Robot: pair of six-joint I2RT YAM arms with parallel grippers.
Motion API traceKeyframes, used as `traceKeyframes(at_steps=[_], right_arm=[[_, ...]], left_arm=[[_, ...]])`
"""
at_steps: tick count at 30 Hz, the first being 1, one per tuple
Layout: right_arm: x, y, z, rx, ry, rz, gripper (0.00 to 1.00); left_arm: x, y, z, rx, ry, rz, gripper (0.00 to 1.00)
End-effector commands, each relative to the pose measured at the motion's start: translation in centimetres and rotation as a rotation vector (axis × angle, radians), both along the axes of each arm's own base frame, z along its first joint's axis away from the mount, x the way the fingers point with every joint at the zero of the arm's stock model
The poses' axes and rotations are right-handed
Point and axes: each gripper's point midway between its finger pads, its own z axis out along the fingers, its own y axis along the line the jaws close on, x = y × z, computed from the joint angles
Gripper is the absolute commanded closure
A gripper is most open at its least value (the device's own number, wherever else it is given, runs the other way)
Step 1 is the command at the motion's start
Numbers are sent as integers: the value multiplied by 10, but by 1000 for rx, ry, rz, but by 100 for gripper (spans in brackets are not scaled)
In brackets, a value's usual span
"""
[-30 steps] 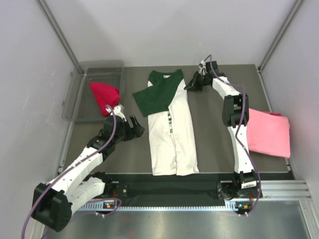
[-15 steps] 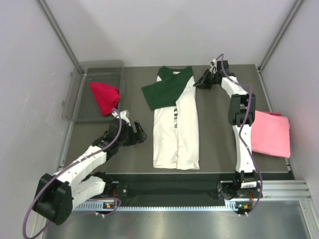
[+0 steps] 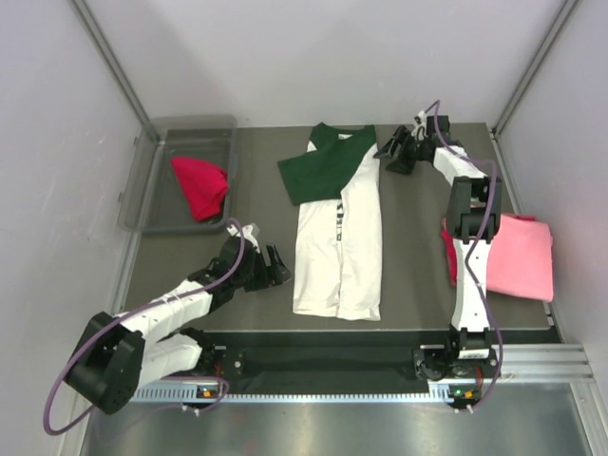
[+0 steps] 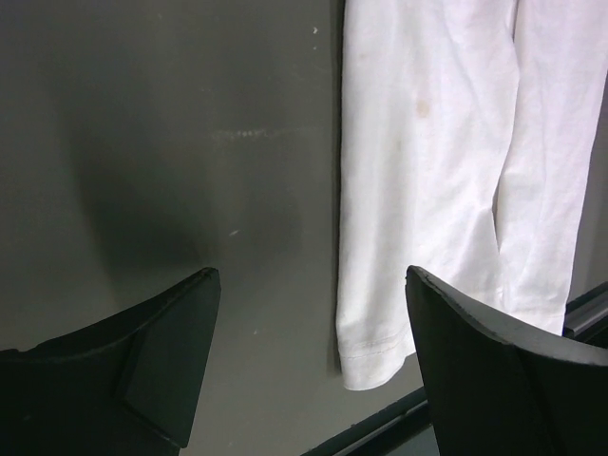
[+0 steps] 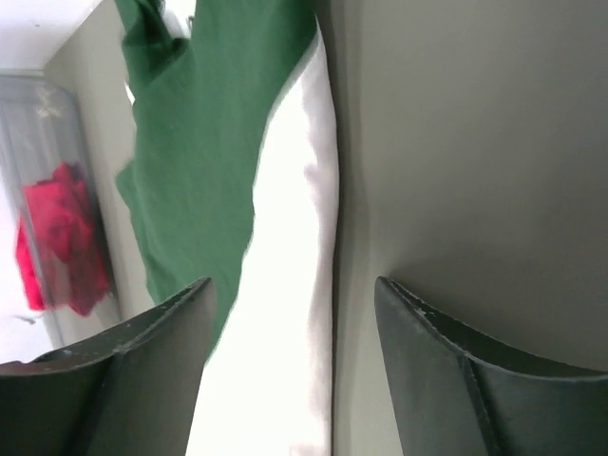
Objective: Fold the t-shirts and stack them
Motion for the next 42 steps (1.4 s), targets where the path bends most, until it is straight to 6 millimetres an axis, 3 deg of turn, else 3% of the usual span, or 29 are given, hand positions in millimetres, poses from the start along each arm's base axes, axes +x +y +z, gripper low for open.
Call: traceKeyframes(at_steps=[1,2,4,5,7,8,9,10,11,13,14,15,17,18,19,21,22,24,25,26,28,30,31,33,34,35,36,38,42], right_arm=[[-21,-10,19,-79,-27,-11,30],[-25,-12,36,-91,-55,-17,28],[-47,-15,20,-114,-13,-24,25],[-49,-16,40,-117,-64,-31,20],[-72,-18,25,-132,-25,-43,18],[-76,-18,45,-134,-71,-48,18],[-93,-18,30,-140,-32,-45,18],[-102,-18,30,-151,-30,-50,18],[-108,-17,48,-157,-75,-55,18],[-135,-15,33,-186,-42,-58,19],[-141,-16,47,-192,-82,-65,20],[-157,-17,35,-207,-56,-66,20],[-177,-19,35,-236,-65,-64,20],[-183,-22,35,-251,-66,-73,20],[-188,-22,45,-250,-91,-76,21],[-206,-21,38,-260,-78,-68,21],[-212,-18,37,-266,-80,-63,21],[-229,-9,35,-284,-86,-43,22],[-234,-6,38,-297,-102,-36,22],[-242,-5,31,-316,-94,-25,22],[-247,0,30,-347,-114,-18,23],[-253,0,24,-353,-111,-15,23],[-254,0,23,-349,-121,-21,23],[-254,-1,22,-351,-127,-32,23],[-255,-1,22,-347,-135,-37,23],[-255,-1,22,-344,-138,-37,24],[-254,0,23,-337,-145,-38,23],[-257,0,20,-334,-134,-37,24],[-255,2,18,-323,-153,-40,24]], left_arm=[[2,-14,7,-58,-32,-24,17],[0,-15,5,-56,-25,-28,17],[-4,-17,3,-60,-18,-32,17],[-4,-17,3,-63,-18,-32,18],[-6,-16,2,-56,-18,-28,17],[-3,-12,1,-33,-26,-14,17],[1,-12,5,-23,-40,-14,16],[2,-6,2,11,-33,1,15],[6,-4,0,34,-30,18,14],[18,1,2,100,-27,38,15],[26,4,4,133,-35,57,16],[41,4,17,151,-66,82,16],[52,8,12,218,-50,93,18],[69,5,25,224,-82,114,18],[75,4,16,252,-60,114,18],[101,0,25,259,-81,134,19],[107,-1,10,283,-42,134,19],[134,-4,17,265,-44,162,22],[141,-3,2,274,-3,165,23],[160,-3,12,245,-16,199,24],[176,-5,5,223,7,210,26],[202,-5,18,199,-12,242,28],[209,-7,9,198,11,238,30],[236,-10,24,168,-13,250,34],[237,-9,10,194,28,244,34],[256,-11,24,189,-11,254,34],[258,-9,12,219,18,253,34],[283,-5,26,255,-32,287,34],[314,7,16,290,-28,333,37]])
